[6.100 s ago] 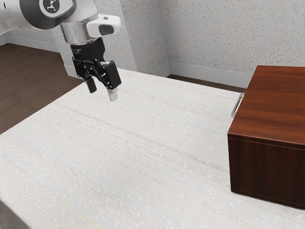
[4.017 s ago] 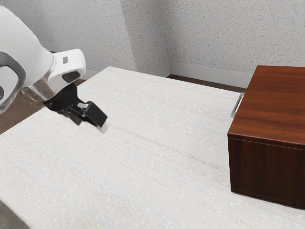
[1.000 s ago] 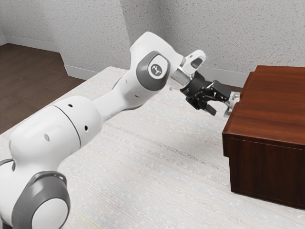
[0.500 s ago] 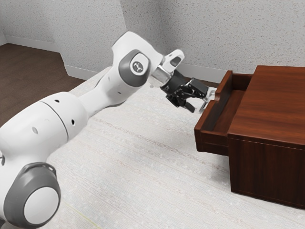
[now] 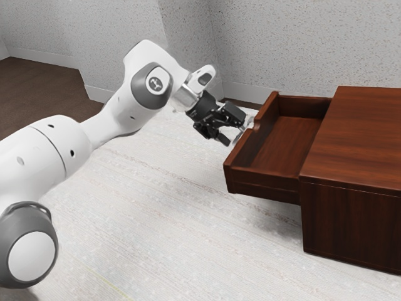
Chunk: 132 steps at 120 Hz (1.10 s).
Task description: Pull the drawer handle with one arm to open the drawer
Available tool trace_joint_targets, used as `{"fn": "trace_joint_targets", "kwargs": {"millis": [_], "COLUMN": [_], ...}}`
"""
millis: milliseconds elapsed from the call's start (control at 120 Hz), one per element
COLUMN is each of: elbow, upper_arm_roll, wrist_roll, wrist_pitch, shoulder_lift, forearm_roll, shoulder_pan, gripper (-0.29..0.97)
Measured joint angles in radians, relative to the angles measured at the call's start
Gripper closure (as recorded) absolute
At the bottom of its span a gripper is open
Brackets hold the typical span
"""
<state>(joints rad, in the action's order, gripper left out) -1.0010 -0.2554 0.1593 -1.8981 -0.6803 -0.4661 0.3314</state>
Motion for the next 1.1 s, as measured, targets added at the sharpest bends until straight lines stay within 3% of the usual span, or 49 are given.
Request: {"fn": "trace_joint_targets", "kwargs": {"millis": [325,783,883,967,1100], "elbow": [-0.033,-0.036,-0.064,-0.092,-0.174], "upper_arm_roll": [-0.097,-0.134,-0.133,-0.133,-0.135], "wrist_roll": [0.002,0.002,0.002,0.003,0.02], "wrist_pitch": [0.012,0.009,0.014,0.025,0.038], "shoulder_lift": [0.008,0.047,0.114,0.174,0.298], "forearm_roll": [0.054,0.073,0.078,0.117,0.242], "shoulder_pan": [0.121,0.132,0.132,0.132,0.131], "gripper": [0.0,0.0,0.0,0.0,0.0]}}
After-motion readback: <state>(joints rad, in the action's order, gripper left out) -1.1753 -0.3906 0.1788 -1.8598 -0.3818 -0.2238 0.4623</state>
